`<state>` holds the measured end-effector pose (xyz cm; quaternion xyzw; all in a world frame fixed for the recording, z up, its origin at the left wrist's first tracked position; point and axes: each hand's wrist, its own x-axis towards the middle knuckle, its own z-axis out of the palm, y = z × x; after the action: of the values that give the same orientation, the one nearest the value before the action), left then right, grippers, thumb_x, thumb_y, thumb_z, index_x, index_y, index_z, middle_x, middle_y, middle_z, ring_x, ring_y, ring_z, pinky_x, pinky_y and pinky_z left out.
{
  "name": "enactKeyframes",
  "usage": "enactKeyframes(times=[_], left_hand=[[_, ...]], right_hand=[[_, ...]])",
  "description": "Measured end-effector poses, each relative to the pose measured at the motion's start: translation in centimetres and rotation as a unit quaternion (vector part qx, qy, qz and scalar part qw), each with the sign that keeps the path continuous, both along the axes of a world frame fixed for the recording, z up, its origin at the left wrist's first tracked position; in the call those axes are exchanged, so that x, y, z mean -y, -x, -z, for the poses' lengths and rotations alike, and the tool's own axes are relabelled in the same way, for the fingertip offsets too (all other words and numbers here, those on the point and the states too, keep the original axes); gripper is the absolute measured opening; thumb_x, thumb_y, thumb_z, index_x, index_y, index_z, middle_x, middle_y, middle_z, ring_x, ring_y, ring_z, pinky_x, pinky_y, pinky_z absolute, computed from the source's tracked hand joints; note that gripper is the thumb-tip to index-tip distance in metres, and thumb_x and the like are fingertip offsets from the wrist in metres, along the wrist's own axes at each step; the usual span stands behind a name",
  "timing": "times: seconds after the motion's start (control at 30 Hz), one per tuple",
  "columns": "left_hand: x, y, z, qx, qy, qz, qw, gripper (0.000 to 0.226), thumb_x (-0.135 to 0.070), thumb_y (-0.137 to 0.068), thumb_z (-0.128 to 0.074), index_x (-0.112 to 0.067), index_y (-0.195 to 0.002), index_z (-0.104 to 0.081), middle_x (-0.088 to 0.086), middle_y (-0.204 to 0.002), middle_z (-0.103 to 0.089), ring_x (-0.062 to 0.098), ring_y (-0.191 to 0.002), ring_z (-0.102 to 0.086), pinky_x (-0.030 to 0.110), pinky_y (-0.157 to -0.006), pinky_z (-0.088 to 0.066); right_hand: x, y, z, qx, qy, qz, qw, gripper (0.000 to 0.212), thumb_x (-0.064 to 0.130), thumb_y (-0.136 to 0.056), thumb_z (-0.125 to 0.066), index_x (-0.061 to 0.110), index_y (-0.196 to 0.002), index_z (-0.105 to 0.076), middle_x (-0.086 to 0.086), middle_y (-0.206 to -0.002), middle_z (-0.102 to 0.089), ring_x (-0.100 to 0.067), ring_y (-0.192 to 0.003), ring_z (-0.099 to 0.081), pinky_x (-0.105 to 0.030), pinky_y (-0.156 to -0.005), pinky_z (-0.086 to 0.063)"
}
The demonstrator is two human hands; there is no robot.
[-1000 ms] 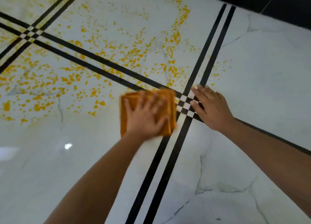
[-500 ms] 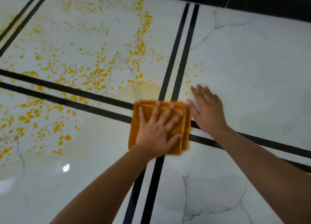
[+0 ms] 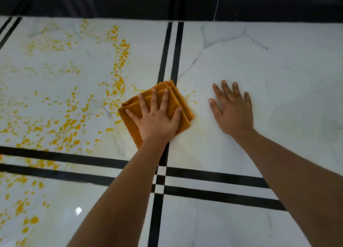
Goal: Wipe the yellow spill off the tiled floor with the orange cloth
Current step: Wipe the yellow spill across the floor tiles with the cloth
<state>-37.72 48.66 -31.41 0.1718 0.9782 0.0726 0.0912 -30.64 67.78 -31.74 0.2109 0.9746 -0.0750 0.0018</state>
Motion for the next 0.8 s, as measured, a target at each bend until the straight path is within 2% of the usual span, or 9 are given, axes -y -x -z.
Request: enactKeyframes(times=[0.13, 0.17, 0.27, 0.3, 0.4, 0.47, 0.6, 0.73, 0.8], left_hand=[[1.4, -1.0, 0.2, -0.021, 0.044, 0.300, 0.953, 0.068, -0.075, -0.080, -0.004, -0.050, -0.140, 0.015, -0.011, -0.157, 0.010, 0.027, -0.142, 0.019, 0.066, -0.104, 0.014], [0.9, 1.2, 0.2, -0.025, 0.040, 0.297, 0.954, 0.068, -0.076, -0.080, -0.006, -0.050, -0.141, 0.012, -0.012, -0.157, 0.005, 0.026, -0.143, 0.015, 0.067, -0.106, 0.010], [-3.1, 5.6, 0.1, -0.009, 0.001, 0.068, 0.998, 0.068, -0.073, -0.083, -0.015, -0.047, -0.144, 0.000, -0.010, -0.158, 0.000, 0.027, -0.144, 0.010, 0.067, -0.104, 0.007], [-4.0, 5.4, 0.2, -0.008, -0.002, 0.049, 0.999, 0.068, -0.072, -0.084, -0.015, -0.046, -0.145, 0.002, -0.010, -0.158, 0.003, 0.029, -0.143, 0.011, 0.067, -0.104, 0.008], [-3.0, 2.8, 0.4, -0.024, 0.030, 0.273, 0.961, 0.068, -0.075, -0.082, -0.003, -0.047, -0.142, 0.014, -0.011, -0.155, 0.015, 0.029, -0.142, 0.016, 0.067, -0.106, 0.008], [-1.7, 4.7, 0.1, -0.018, 0.038, 0.353, 0.935, 0.068, -0.076, -0.081, -0.001, -0.049, -0.142, 0.013, -0.013, -0.155, 0.012, 0.027, -0.143, 0.015, 0.068, -0.106, 0.003], [-4.7, 7.2, 0.0, -0.005, 0.018, 0.115, 0.993, 0.073, -0.075, -0.077, -0.006, -0.048, -0.143, 0.008, -0.013, -0.156, 0.007, 0.027, -0.144, 0.010, 0.067, -0.105, 0.007], [-3.4, 3.8, 0.2, -0.028, 0.029, 0.339, 0.940, 0.069, -0.074, -0.084, -0.009, -0.045, -0.145, 0.004, -0.010, -0.156, 0.006, 0.029, -0.144, 0.010, 0.070, -0.105, 0.000], [-3.5, 6.5, 0.1, -0.030, 0.026, 0.306, 0.951, 0.069, -0.075, -0.082, -0.010, -0.047, -0.144, 0.004, -0.011, -0.157, 0.001, 0.028, -0.144, 0.009, 0.069, -0.106, 0.001]], right_hand=[[-0.2, -0.6, 0.2, -0.006, 0.001, 0.000, 1.000, 0.067, 0.055, -0.088, -0.005, 0.030, -0.148, -0.019, 0.001, -0.157, -0.018, -0.024, -0.145, -0.011, -0.048, -0.114, -0.008], [-0.3, -0.4, 0.2, -0.008, 0.003, 0.004, 1.000, 0.065, 0.054, -0.090, -0.007, 0.029, -0.148, -0.021, 0.001, -0.156, -0.020, -0.024, -0.145, -0.012, -0.048, -0.114, -0.010], [-0.1, -0.2, 0.5, -0.006, 0.011, 0.006, 1.000, 0.061, 0.052, -0.092, -0.013, 0.030, -0.147, -0.024, 0.002, -0.155, -0.024, -0.024, -0.144, -0.016, -0.049, -0.113, -0.013], [-0.1, -0.1, 0.6, -0.013, 0.012, 0.011, 1.000, 0.059, 0.051, -0.092, -0.014, 0.031, -0.146, -0.027, 0.002, -0.154, -0.026, -0.024, -0.144, -0.017, -0.049, -0.112, -0.014], [-0.3, -0.3, 0.6, -0.019, 0.007, 0.015, 1.000, 0.056, 0.050, -0.094, -0.019, 0.029, -0.145, -0.031, 0.001, -0.152, -0.031, -0.025, -0.142, -0.023, -0.049, -0.111, -0.019], [-0.4, -0.3, 0.6, -0.019, -0.001, 0.010, 1.000, 0.055, 0.048, -0.094, -0.021, 0.029, -0.144, -0.034, 0.000, -0.151, -0.033, -0.025, -0.141, -0.025, -0.049, -0.110, -0.021], [-0.1, -0.2, 0.5, -0.019, 0.002, 0.022, 1.000, 0.054, 0.047, -0.094, -0.024, 0.029, -0.143, -0.035, 0.002, -0.150, -0.035, -0.024, -0.141, -0.027, -0.048, -0.110, -0.021], [-0.5, -0.3, 0.5, -0.018, 0.016, 0.010, 1.000, 0.055, 0.050, -0.094, -0.023, 0.030, -0.144, -0.032, 0.002, -0.152, -0.031, -0.024, -0.142, -0.021, -0.048, -0.111, -0.017], [-0.5, -0.3, 0.5, -0.023, 0.016, 0.012, 1.000, 0.055, 0.051, -0.094, -0.024, 0.030, -0.144, -0.033, 0.002, -0.152, -0.031, -0.024, -0.142, -0.022, -0.049, -0.111, -0.018]])
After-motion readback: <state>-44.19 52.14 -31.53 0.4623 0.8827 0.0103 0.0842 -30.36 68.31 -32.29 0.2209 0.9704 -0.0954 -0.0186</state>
